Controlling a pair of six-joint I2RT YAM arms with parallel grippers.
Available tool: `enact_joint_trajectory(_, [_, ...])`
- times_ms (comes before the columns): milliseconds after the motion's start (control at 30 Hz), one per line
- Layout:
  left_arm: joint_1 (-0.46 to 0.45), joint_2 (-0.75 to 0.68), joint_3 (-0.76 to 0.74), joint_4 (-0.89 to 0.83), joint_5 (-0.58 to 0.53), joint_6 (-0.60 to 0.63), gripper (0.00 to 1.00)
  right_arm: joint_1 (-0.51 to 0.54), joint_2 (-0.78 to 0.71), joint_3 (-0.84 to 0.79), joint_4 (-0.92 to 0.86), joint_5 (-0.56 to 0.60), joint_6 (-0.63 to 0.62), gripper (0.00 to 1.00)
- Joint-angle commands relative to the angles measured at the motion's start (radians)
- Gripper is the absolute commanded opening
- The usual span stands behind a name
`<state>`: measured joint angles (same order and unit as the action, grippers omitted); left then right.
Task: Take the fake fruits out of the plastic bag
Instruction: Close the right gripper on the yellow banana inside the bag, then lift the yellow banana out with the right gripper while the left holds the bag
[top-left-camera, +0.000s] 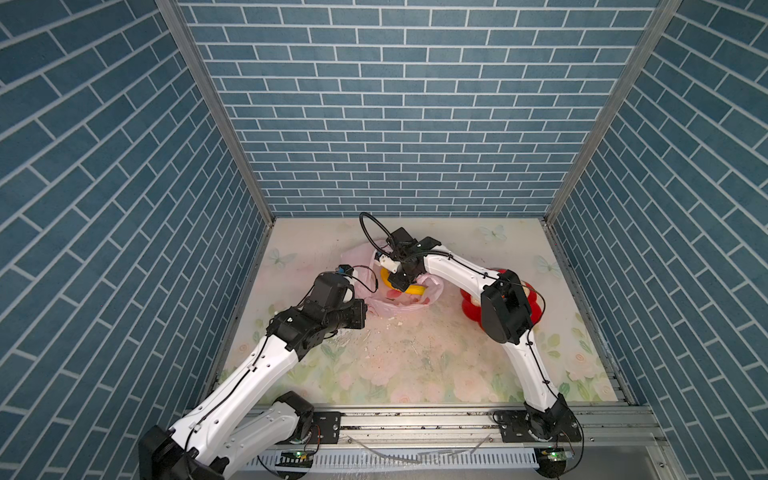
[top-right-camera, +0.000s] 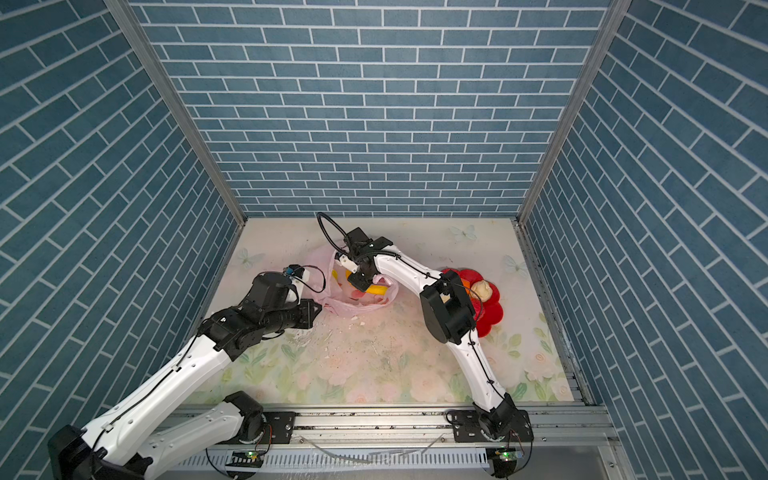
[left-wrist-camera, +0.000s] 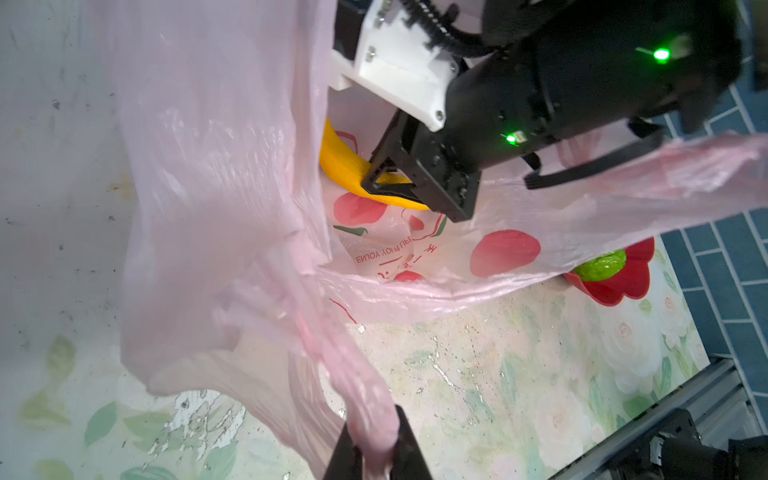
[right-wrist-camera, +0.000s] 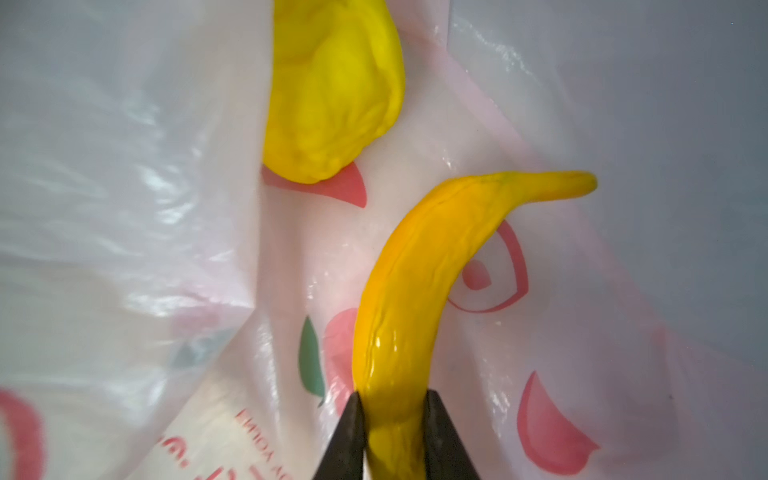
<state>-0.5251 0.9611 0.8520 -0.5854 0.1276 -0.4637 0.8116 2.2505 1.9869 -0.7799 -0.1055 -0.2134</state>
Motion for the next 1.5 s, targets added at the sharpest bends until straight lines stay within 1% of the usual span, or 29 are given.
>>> enact_joint_trajectory(0, [0.03, -0.003, 0.015, 0.011, -0.024, 0.001, 0.15, 0.019, -0.127, -0.083, 0.075, 0.012, 0.032, 0.0])
enact_joint_trajectory(167, [0.071, -0.004, 0.049, 0.01, -0.038, 0.009, 0.15, 0.043, -0.194, -0.156, 0.1, 0.044, 0.052, 0.0])
enact_joint_trajectory(333, [0.083, 0.008, 0.077, 0.021, 0.007, 0.019, 0.16, 0.051, -0.219, -0.19, 0.11, 0.044, 0.067, 0.0])
enact_joint_trajectory(567, [0.083, 0.014, 0.04, 0.033, 0.136, 0.027, 0.3, 0.052, -0.23, -0.218, 0.146, 0.024, 0.097, 0.0])
enact_joint_trajectory(767, [0.082, 0.028, -0.014, 0.063, 0.158, 0.015, 0.36, 0.051, -0.214, -0.211, 0.146, 0.024, 0.115, 0.0])
enact_joint_trajectory(867, [0.082, 0.032, -0.025, 0.081, 0.134, 0.002, 0.34, 0.051, -0.213, -0.218, 0.143, 0.024, 0.133, 0.0])
enact_joint_trajectory(967, [0.083, 0.034, -0.021, 0.103, 0.107, -0.006, 0.28, 0.056, -0.222, -0.234, 0.143, -0.009, 0.157, 0.0])
enact_joint_trajectory(1000, [0.082, 0.034, -0.019, 0.115, 0.099, -0.011, 0.24, 0.061, -0.225, -0.243, 0.143, -0.01, 0.162, 0.0])
enact_joint_trajectory(1200, [0.084, 0.037, -0.01, 0.192, 0.059, -0.039, 0.16, 0.075, -0.237, -0.274, 0.123, 0.002, 0.186, 0.0])
enact_joint_trajectory(1467, [0.102, 0.066, 0.063, 0.193, -0.028, -0.017, 0.13, 0.078, -0.282, -0.345, 0.146, -0.005, 0.206, 0.0])
